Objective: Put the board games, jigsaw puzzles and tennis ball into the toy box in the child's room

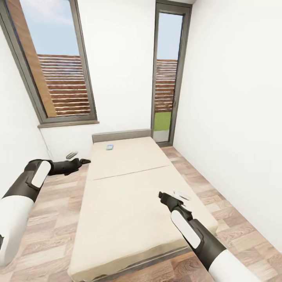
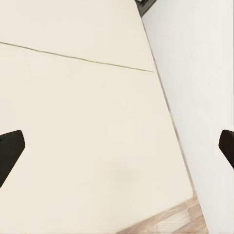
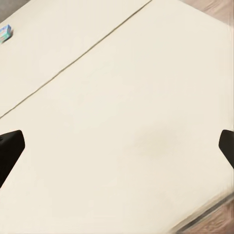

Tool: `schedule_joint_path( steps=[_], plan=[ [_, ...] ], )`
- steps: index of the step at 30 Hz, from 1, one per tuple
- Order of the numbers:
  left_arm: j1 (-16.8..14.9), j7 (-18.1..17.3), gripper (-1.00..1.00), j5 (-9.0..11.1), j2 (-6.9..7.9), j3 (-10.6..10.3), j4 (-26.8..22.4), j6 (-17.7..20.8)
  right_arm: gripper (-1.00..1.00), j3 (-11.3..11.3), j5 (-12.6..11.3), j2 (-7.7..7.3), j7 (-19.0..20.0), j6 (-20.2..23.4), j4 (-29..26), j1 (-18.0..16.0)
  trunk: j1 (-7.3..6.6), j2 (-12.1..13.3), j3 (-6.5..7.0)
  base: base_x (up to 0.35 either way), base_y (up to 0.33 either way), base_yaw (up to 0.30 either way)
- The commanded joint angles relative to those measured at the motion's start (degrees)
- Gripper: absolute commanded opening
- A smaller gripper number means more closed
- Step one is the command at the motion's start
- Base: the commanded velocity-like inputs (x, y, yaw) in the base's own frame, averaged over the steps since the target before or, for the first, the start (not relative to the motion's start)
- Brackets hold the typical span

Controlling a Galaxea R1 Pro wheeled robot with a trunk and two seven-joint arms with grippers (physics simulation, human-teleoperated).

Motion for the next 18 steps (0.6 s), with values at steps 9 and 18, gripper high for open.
schedule_joint_path(
  steps=[9,18],
  plan=[
    [0.1,-0.4,1.0,-0.3,-0.01,0.2,0.0,0.3,1.0,0.1,-0.2,0.03,-0.3,0.2,1.5,-0.1,0.04,-0.1,-0.6,0.009,0.113,-0.246],
    [0.1,-0.4,1.0,-0.4,-0.01,0.2,0.0,0.3,1.0,0.1,-0.2,0.04,-0.3,0.2,1.7,-0.1,0.04,-0.1,-1.14,0.001,0.195,-0.229]
  ],
)
